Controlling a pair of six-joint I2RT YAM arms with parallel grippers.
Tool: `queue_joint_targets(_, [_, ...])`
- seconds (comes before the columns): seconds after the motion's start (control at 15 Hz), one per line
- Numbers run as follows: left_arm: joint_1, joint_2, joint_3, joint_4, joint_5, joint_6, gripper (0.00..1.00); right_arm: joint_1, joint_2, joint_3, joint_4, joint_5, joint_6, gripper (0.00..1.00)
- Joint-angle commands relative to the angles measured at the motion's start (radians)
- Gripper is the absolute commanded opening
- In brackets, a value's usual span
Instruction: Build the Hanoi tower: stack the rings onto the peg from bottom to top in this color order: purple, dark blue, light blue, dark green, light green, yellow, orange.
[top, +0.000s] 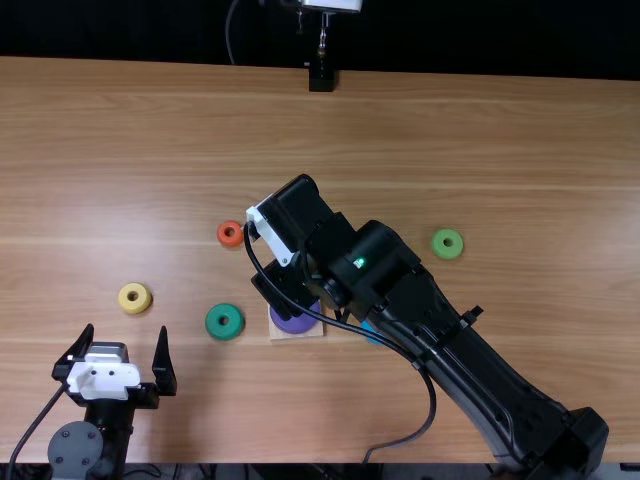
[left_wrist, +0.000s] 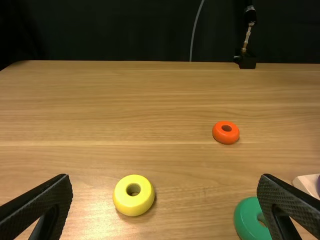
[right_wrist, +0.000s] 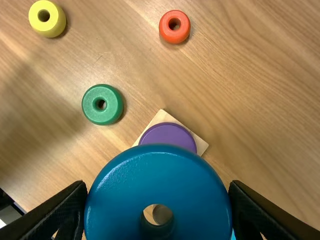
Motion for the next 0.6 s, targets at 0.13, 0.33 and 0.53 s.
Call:
queue_joint_targets(0.13, [0.008, -0.012, -0.049, -0.018, -0.004, 0.015, 1.00, 0.005, 0.011, 0.004, -0.009, -0.004, 0.002, 0.00])
queue_joint_targets(0.33, [0.008, -0.012, -0.049, -0.018, -0.004, 0.015, 1.00, 0.005, 0.010, 0.011, -0.011, -0.004, 0.000, 0.00])
queue_joint_targets(0.53, [0.008, -0.012, -0.049, -0.018, -0.004, 0.015, 1.00, 0.004, 0.005, 0.011, -0.016, -0.004, 0.000, 0.00])
